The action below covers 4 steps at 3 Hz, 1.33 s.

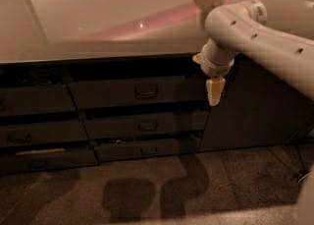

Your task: Open top drawer

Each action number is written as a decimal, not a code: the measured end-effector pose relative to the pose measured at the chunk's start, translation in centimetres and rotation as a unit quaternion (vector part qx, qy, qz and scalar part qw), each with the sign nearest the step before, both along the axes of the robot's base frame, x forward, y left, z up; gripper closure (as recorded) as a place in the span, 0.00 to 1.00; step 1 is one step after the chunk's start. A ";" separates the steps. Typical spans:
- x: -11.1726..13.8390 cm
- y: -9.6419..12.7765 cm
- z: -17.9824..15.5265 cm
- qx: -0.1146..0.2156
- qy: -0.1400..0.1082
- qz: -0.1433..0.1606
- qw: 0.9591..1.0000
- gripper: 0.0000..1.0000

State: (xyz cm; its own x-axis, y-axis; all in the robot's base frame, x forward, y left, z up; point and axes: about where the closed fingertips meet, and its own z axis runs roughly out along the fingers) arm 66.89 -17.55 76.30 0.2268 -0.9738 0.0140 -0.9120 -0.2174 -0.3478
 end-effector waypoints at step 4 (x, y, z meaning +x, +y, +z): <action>0.4 0.0 -2.0 0.047 0.011 0.081 0.996 0.00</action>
Offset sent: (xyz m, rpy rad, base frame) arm -0.0042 -0.0037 -0.0180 -0.0505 -0.0189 0.0231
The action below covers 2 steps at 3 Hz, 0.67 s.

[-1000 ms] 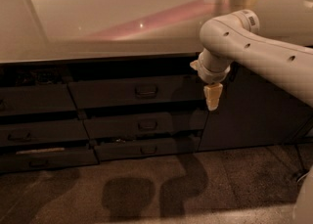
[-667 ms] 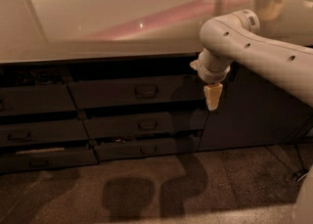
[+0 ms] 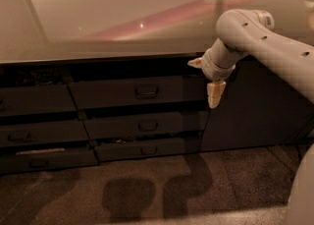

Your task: Open top drawer

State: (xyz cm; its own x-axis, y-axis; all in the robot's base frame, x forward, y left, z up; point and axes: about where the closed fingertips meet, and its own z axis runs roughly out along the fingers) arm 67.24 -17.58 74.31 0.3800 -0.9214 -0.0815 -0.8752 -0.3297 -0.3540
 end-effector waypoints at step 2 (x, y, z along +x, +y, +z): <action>1.9 -0.9 -1.7 0.005 0.023 -0.004 1.000 0.00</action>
Offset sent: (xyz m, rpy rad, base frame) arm 0.0826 -0.0427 -0.0663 0.0399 0.1859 -0.0374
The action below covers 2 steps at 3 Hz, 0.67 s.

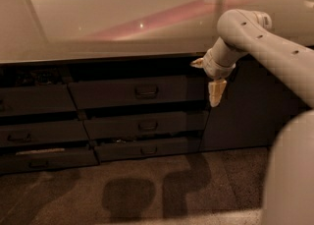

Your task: Open top drawer

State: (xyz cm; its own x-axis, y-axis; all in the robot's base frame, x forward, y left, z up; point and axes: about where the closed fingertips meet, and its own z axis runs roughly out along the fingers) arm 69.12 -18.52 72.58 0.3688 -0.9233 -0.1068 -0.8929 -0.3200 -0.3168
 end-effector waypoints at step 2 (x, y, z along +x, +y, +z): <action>4.5 -2.4 -6.4 0.043 0.072 0.002 0.996 0.00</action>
Offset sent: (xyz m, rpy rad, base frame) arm 0.0751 -0.0406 -0.0702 0.1339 0.1839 0.0052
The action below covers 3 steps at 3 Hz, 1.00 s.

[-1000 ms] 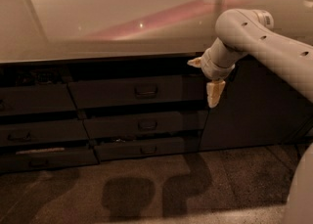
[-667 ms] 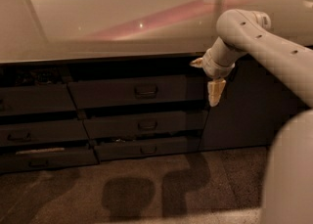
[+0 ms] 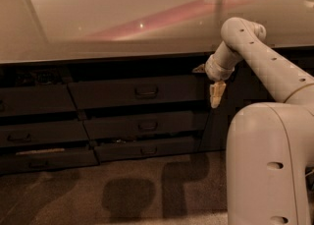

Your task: Open top drawer

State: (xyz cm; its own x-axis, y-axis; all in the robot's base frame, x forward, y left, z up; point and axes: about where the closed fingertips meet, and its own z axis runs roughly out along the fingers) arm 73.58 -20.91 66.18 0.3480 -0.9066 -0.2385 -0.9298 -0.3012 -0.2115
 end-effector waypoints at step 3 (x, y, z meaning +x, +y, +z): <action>-0.5 0.9 -1.4 -0.091 -0.043 0.021 0.995 0.00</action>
Offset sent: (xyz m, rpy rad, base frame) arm -0.0153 0.0190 -0.0149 -0.3357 -0.1720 0.0723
